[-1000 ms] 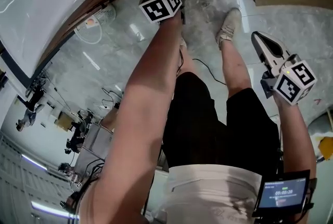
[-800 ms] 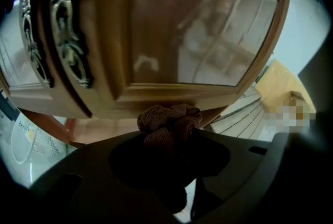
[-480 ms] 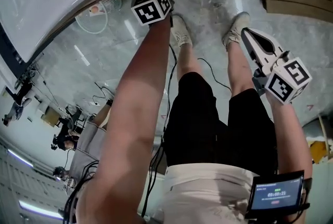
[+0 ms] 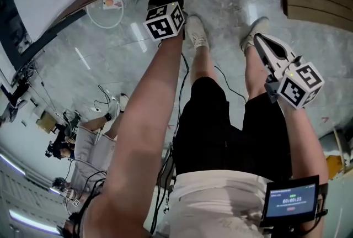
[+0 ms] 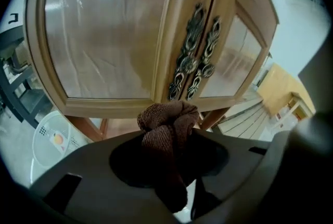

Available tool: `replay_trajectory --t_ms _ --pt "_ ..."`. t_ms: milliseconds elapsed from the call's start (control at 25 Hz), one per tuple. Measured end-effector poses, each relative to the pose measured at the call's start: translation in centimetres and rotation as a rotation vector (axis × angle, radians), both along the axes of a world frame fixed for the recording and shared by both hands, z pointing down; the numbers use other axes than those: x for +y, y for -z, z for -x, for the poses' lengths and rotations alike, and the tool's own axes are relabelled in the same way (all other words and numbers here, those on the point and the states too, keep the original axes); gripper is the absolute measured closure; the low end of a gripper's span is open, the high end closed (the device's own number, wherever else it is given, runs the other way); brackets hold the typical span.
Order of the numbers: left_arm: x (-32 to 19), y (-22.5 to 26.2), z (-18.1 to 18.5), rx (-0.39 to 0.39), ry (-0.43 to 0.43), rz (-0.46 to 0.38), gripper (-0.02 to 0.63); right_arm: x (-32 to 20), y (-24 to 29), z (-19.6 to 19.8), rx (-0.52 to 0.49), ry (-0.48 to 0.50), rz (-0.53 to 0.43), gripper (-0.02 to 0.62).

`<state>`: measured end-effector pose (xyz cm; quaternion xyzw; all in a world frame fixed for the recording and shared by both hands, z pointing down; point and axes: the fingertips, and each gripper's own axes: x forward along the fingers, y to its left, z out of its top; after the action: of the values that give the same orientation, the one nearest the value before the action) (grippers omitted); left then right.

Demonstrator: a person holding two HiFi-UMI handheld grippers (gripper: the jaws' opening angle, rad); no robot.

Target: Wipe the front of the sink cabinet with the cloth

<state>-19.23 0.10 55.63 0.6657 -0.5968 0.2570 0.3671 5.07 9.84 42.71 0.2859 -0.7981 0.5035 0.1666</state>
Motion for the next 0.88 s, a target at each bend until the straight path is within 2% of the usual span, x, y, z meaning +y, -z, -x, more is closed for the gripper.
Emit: replay_trajectory --t_ms 160,440,720,880 --pt "1.9 4.4 -0.2 0.051 -0.013 -0.077 0.437 1.0 0.6 1.7 -0.005 0.024 -0.006 0.583" --pt "2.5 12.1 -1.7 0.048 -0.103 -0.201 0.437 1.6 1.7 4.7 -0.033 0.077 -0.043 0.583" --pt "-1.2 19.8 -3.4 0.099 -0.086 -0.333 0.437 0.1 3.5 7.1 -0.108 0.011 -0.013 0.583" --pt "-3.0 23.5 -4.7 0.127 -0.120 -0.389 0.437 -0.4 3.9 7.7 -0.104 -0.002 0.010 0.583"
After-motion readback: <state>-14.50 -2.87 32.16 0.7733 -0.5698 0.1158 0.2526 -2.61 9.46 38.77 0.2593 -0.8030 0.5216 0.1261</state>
